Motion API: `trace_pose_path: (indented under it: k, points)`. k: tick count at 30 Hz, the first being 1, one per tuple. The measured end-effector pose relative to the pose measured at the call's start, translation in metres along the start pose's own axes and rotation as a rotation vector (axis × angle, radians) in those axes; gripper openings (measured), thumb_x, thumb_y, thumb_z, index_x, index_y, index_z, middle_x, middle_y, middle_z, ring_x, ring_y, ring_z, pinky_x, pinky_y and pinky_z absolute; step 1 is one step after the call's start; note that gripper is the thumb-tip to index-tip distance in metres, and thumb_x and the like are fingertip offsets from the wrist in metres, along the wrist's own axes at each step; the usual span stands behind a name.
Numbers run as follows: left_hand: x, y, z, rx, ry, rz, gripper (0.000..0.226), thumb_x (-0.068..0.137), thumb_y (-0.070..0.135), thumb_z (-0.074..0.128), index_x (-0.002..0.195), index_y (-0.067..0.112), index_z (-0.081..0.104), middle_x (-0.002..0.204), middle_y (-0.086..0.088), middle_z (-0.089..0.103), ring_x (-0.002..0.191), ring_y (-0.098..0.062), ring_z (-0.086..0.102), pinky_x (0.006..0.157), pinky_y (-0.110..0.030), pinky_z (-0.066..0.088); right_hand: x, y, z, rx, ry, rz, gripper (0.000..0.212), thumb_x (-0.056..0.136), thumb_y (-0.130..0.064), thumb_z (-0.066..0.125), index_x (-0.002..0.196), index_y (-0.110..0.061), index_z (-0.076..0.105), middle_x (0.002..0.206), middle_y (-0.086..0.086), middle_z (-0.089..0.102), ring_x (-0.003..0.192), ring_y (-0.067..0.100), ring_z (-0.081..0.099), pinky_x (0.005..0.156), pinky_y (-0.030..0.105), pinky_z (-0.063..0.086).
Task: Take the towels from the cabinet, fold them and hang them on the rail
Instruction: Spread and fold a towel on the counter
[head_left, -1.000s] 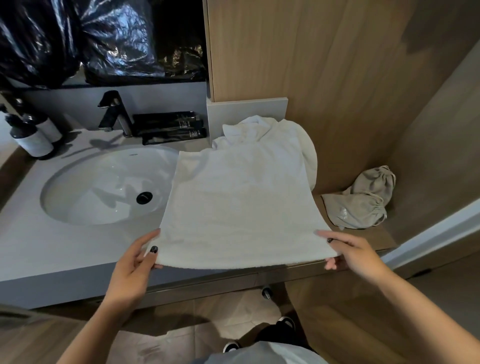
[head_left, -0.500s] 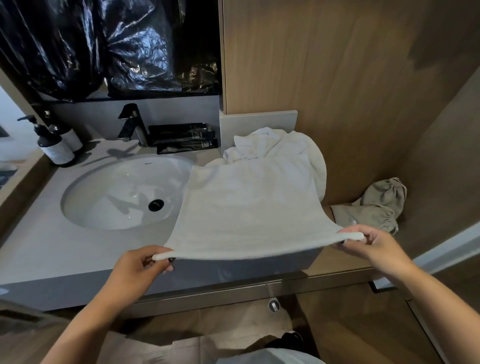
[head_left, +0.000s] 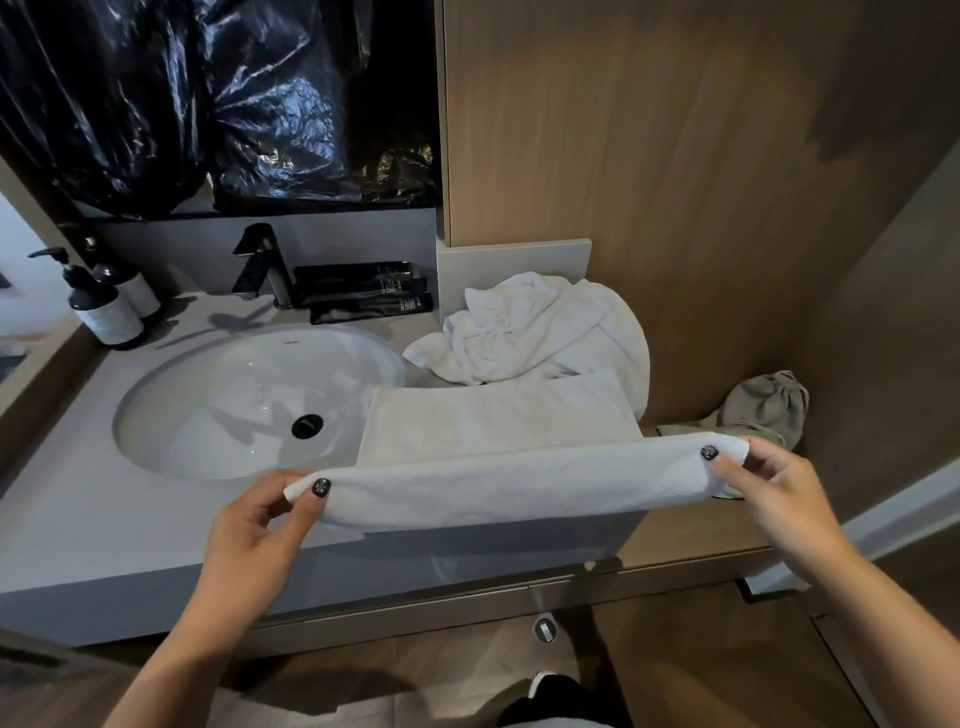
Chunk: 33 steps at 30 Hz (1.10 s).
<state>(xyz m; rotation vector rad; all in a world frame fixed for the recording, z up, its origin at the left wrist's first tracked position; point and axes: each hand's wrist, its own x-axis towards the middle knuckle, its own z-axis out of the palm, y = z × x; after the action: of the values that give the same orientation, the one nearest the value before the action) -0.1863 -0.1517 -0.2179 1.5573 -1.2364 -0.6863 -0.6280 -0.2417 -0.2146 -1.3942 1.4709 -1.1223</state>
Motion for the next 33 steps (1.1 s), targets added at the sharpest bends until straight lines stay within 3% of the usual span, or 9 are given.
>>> trace_pose_path:
  k: [7, 12, 15, 18, 20, 25, 27, 30, 33]
  points:
    - [0.033, 0.004, 0.03, -0.069, 0.098, -0.124, 0.016, 0.099, 0.014, 0.054, 0.095, 0.015, 0.069, 0.083, 0.013, 0.071, 0.073, 0.003, 0.065, 0.06, -0.012, 0.053, 0.033, 0.004, 0.017, -0.033, 0.05, -0.032, 0.011, 0.095, -0.011, 0.06, 0.1, -0.016, 0.069, 0.095, 0.0, 0.072, 0.08, 0.001, 0.067, 0.061, 0.013, 0.053]
    - [0.071, -0.001, 0.052, 0.052, 0.155, -0.126, 0.019, 0.1, 0.013, 0.052, 0.087, 0.016, 0.065, 0.074, -0.005, 0.064, 0.058, 0.002, 0.057, 0.05, -0.011, 0.042, 0.075, 0.01, 0.026, -0.046, 0.027, -0.014, 0.013, 0.096, -0.015, 0.059, 0.096, -0.024, 0.068, 0.085, -0.011, 0.073, 0.08, 0.004, 0.069, 0.062, 0.022, 0.055]
    - [0.092, -0.019, 0.061, 0.109, 0.165, -0.17, 0.021, 0.101, 0.02, 0.051, 0.084, 0.017, 0.064, 0.076, -0.007, 0.062, 0.066, -0.009, 0.055, 0.06, -0.031, 0.043, 0.101, 0.02, 0.037, -0.078, -0.011, -0.023, 0.01, 0.097, -0.02, 0.058, 0.099, -0.02, 0.068, 0.085, -0.008, 0.072, 0.074, 0.012, 0.068, 0.06, 0.027, 0.052]
    - [0.107, -0.035, 0.073, 0.093, 0.2, -0.234, 0.02, 0.101, 0.025, 0.051, 0.087, 0.018, 0.064, 0.078, -0.008, 0.063, 0.073, -0.021, 0.057, 0.065, -0.035, 0.044, 0.127, 0.033, 0.051, -0.077, -0.016, -0.01, 0.011, 0.097, -0.02, 0.059, 0.092, -0.019, 0.068, 0.075, 0.014, 0.066, 0.06, 0.029, 0.057, 0.054, 0.033, 0.041]
    - [0.117, -0.04, 0.082, 0.085, 0.2, -0.252, 0.022, 0.102, 0.024, 0.049, 0.087, 0.014, 0.061, 0.076, -0.01, 0.061, 0.071, -0.021, 0.055, 0.064, -0.034, 0.042, 0.14, 0.042, 0.062, -0.066, 0.014, 0.007, 0.015, 0.096, -0.019, 0.06, 0.083, -0.02, 0.067, 0.072, 0.023, 0.059, 0.058, 0.026, 0.049, 0.056, 0.033, 0.037]
    - [0.142, -0.062, 0.092, 0.118, 0.173, -0.324, 0.026, 0.102, 0.024, 0.05, 0.079, 0.012, 0.056, 0.069, -0.006, 0.057, 0.066, -0.018, 0.05, 0.063, -0.035, 0.039, 0.159, 0.057, 0.083, -0.038, 0.093, 0.107, 0.02, 0.095, -0.018, 0.061, 0.075, -0.017, 0.062, 0.066, 0.005, 0.055, 0.063, 0.018, 0.049, 0.06, 0.032, 0.038]
    - [0.152, -0.071, 0.094, 0.12, 0.143, -0.357, 0.028, 0.101, 0.026, 0.052, 0.077, 0.012, 0.054, 0.067, -0.004, 0.055, 0.066, -0.018, 0.049, 0.062, -0.036, 0.039, 0.165, 0.06, 0.087, -0.061, 0.098, 0.108, 0.02, 0.095, -0.019, 0.062, 0.075, -0.016, 0.062, 0.065, 0.008, 0.054, 0.063, 0.019, 0.048, 0.061, 0.033, 0.037]
    - [0.166, -0.079, 0.093, 0.125, 0.084, -0.382, 0.018, 0.1, 0.028, 0.055, 0.091, 0.015, 0.062, 0.081, -0.001, 0.06, 0.078, -0.018, 0.056, 0.068, -0.033, 0.042, 0.171, 0.064, 0.093, -0.122, 0.129, 0.113, 0.018, 0.094, -0.017, 0.063, 0.077, -0.01, 0.063, 0.07, 0.018, 0.056, 0.065, 0.02, 0.05, 0.06, 0.027, 0.039]
    - [0.177, -0.094, 0.09, 0.122, 0.001, -0.393, 0.017, 0.099, 0.029, 0.056, 0.095, 0.015, 0.067, 0.093, -0.006, 0.063, 0.085, -0.021, 0.06, 0.073, -0.032, 0.044, 0.175, 0.066, 0.1, -0.199, 0.171, 0.142, 0.019, 0.092, -0.014, 0.065, 0.073, -0.015, 0.063, 0.069, 0.012, 0.053, 0.064, 0.02, 0.046, 0.055, 0.018, 0.034]
